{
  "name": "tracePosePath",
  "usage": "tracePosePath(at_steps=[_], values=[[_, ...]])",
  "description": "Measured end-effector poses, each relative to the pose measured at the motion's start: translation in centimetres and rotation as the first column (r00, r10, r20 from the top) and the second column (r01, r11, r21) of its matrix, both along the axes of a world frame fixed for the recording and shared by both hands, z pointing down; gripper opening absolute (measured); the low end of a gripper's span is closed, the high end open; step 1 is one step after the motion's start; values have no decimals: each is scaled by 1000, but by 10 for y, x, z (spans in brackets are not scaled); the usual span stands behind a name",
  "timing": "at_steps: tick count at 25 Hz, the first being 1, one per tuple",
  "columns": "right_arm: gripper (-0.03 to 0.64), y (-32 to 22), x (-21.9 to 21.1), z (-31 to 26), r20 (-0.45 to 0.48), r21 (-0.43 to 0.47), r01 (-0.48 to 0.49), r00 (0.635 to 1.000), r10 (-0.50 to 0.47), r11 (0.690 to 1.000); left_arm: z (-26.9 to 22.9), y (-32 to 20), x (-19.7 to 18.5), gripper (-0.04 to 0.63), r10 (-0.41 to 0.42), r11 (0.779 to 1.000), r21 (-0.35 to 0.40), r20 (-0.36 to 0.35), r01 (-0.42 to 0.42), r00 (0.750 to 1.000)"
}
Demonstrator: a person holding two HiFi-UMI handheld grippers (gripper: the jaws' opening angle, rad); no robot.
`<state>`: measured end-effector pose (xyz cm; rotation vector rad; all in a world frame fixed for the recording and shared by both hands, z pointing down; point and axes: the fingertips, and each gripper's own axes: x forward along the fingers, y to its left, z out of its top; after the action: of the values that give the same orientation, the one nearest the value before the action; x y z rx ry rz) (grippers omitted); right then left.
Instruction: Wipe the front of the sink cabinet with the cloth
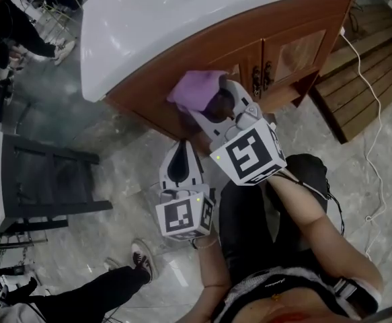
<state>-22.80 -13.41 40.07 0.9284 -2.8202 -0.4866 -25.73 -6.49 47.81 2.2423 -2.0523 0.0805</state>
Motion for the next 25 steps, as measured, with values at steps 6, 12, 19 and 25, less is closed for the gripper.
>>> tracePosePath(at_steps=[6, 12, 19, 25], values=[[161, -8, 16, -1, 6, -25, -34, 999, 34, 999, 3, -4, 8, 0, 22, 1000, -9, 9, -22, 1000], [162, -13, 28, 0, 1, -27, -47, 999, 48, 999, 3, -7, 18, 0, 45, 999, -11, 14, -44, 999], [162, -24, 49, -2, 10, -42, -89, 996, 89, 995, 5, -9, 23, 0, 51, 999, -6, 10, -50, 999], [163, -35, 71, -2, 10, -47, -137, 990, 138, 989, 4, -10, 33, 0, 74, 997, -5, 10, -74, 997]])
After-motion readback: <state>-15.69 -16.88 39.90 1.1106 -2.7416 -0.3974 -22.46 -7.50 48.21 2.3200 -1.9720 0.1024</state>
